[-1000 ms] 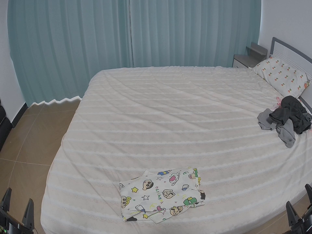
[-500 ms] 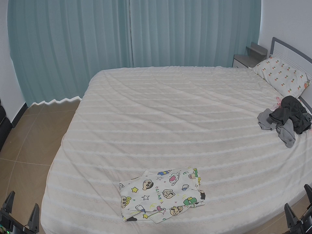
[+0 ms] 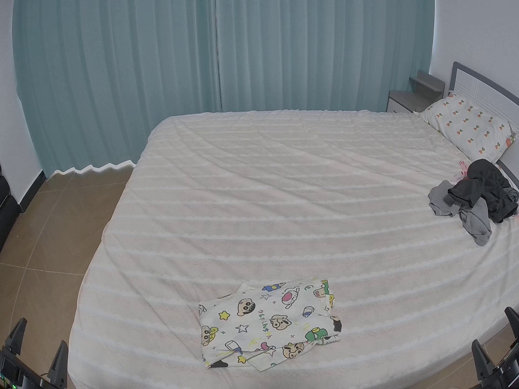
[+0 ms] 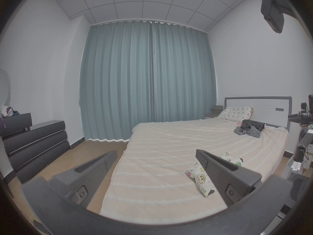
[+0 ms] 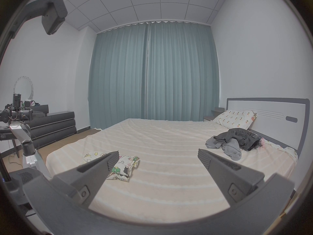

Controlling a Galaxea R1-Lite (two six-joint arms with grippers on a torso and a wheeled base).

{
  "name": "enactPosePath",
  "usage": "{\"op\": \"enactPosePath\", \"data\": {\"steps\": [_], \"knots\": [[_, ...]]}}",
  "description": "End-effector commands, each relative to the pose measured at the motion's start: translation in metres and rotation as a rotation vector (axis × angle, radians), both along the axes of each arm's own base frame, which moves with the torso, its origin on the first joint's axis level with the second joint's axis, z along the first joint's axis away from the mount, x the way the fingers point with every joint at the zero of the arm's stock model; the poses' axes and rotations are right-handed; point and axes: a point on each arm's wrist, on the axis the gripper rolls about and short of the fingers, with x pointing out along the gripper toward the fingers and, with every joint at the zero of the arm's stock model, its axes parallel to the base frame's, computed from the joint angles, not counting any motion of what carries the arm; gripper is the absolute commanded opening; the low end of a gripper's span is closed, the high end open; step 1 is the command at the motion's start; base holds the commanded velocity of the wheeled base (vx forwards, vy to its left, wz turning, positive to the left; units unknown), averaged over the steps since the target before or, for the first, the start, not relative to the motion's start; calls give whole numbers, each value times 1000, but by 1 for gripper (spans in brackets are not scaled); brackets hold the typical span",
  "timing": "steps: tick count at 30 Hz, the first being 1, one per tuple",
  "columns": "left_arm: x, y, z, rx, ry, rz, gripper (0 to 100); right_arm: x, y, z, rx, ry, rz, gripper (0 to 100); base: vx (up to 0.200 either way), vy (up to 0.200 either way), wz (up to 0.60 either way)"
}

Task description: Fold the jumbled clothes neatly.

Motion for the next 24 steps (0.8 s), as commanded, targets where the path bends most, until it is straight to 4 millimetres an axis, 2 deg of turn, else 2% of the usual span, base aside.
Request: {"op": "enactPosePath", "data": {"steps": [1, 24], "knots": [[1, 0, -5, -2, 13, 1, 100, -1, 0, 0, 23, -4, -1, 100, 0, 0, 0], [1, 0, -4, -2, 6, 4, 100, -1, 0, 0, 51, -4, -1, 100, 0, 0, 0]]}}
